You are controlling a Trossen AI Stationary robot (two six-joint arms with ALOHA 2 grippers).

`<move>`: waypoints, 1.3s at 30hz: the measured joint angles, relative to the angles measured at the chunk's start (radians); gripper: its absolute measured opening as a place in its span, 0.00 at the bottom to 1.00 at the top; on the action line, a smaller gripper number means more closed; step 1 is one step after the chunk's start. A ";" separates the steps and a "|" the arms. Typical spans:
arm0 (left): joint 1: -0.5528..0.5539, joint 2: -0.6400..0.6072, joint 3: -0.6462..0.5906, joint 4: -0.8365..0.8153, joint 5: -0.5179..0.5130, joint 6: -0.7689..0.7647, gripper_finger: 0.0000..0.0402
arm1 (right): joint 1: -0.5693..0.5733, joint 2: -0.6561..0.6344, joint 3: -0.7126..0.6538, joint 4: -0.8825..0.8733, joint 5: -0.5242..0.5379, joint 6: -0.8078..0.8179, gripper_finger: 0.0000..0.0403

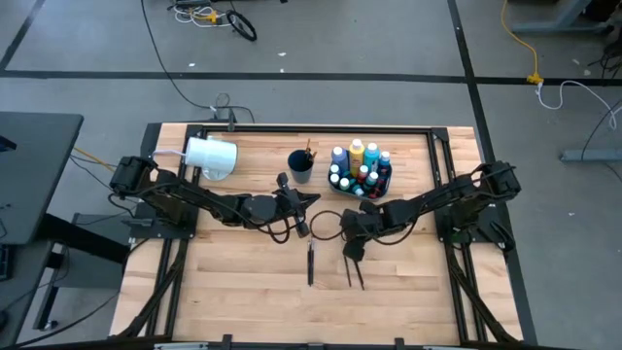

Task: Pick & Place Paint Supplies
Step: Put the gold paint brush into the blue cup

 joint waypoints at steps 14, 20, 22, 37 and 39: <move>0.000 0.000 0.001 -0.001 0.000 0.000 0.04 | -0.015 0.065 0.003 0.001 0.025 -0.014 0.27; 0.000 0.000 0.001 -0.002 0.000 0.000 0.04 | -0.016 0.067 0.003 -0.001 0.017 -0.014 0.19; 0.000 0.000 0.001 -0.002 0.000 0.000 0.04 | -0.016 0.067 0.003 -0.001 0.014 -0.015 0.15; 0.000 0.000 0.001 -0.002 0.000 0.000 0.04 | -0.013 0.036 0.044 -0.078 -0.036 -0.066 0.01; 0.000 0.000 0.001 -0.002 0.000 0.000 0.04 | -0.013 0.012 0.071 -0.088 -0.039 -0.074 0.00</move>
